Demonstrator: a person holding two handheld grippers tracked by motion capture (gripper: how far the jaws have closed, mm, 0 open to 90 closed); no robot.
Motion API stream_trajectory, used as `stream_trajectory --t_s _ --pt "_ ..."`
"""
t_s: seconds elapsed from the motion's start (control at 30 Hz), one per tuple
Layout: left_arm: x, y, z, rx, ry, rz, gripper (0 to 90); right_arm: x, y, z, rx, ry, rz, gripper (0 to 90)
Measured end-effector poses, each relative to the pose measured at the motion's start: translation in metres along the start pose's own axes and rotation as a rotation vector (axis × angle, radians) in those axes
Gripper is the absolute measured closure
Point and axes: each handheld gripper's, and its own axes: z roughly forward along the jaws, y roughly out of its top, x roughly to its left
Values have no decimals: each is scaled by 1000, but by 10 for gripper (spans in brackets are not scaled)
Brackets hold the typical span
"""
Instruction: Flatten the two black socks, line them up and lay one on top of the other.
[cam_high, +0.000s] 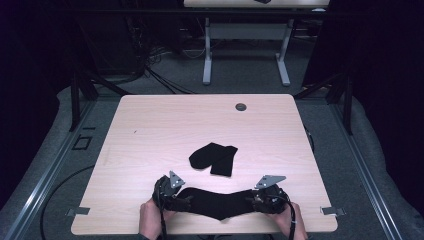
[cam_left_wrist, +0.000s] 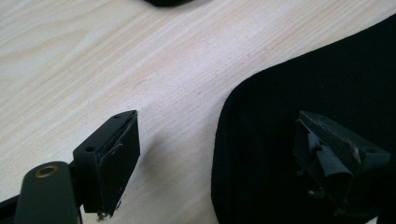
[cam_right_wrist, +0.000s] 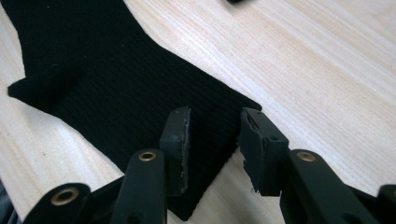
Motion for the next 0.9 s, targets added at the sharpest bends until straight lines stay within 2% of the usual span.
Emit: stream_trajectory --t_s 0.33,0.43,0.47,0.5,0.67,0.77,0.83,0.9 --pt "-1 -2 -2 -3 -17 8 152 3 -3 -3 1 3 4 626" --pt "2 2 -8 -35 -22 -8 144 0 -2 -3 19 13 7 502" --pt "4 3 -10 -42 -30 -15 139 -1 -2 -4 10 22 23 492" --pt "7 6 -12 -48 -40 -20 139 -3 -1 -4 1 31 28 486" --pt "20 20 -17 -68 -37 -31 150 -10 10 -10 -44 25 44 460" --pt "30 34 -13 -64 -48 -32 159 -15 20 -10 -53 13 42 468" --pt "34 42 -9 -61 -55 -32 175 -17 30 -7 -69 27 43 478" --pt "37 50 -4 -61 -69 -25 206 -20 41 -4 -73 24 25 492"
